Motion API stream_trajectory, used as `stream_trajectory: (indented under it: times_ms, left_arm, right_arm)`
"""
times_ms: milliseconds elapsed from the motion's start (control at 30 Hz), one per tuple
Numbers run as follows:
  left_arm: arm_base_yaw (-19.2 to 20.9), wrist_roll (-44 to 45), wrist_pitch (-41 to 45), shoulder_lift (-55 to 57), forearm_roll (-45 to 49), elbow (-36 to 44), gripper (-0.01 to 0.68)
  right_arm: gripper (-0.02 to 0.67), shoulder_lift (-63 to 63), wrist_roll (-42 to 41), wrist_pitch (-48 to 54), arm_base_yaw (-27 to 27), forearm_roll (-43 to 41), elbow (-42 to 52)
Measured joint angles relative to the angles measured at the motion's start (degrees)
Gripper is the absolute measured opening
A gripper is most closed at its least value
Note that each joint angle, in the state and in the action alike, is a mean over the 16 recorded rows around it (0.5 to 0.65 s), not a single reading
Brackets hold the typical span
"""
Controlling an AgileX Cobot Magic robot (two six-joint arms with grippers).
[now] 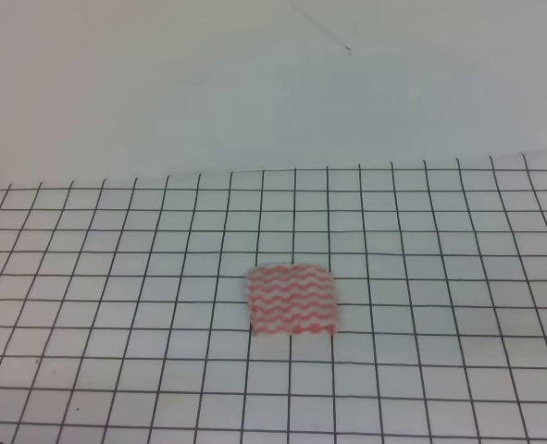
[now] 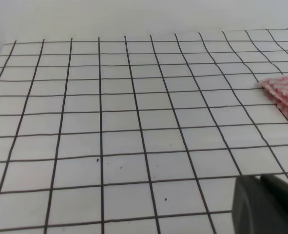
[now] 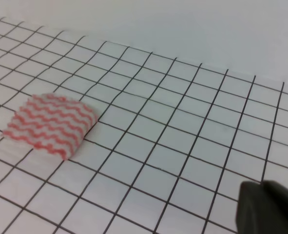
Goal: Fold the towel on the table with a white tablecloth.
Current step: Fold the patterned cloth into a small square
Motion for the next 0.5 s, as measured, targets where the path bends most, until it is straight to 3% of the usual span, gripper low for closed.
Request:
stream_trajectory:
  times_ms: [500]
  left_arm:
    - [0.02,0.0,-0.17,0.18,0.0,0.01,0.0]
  right_arm:
    - [-0.001,-6.8,0.0,1.8,-2.17,-0.06,0.24]
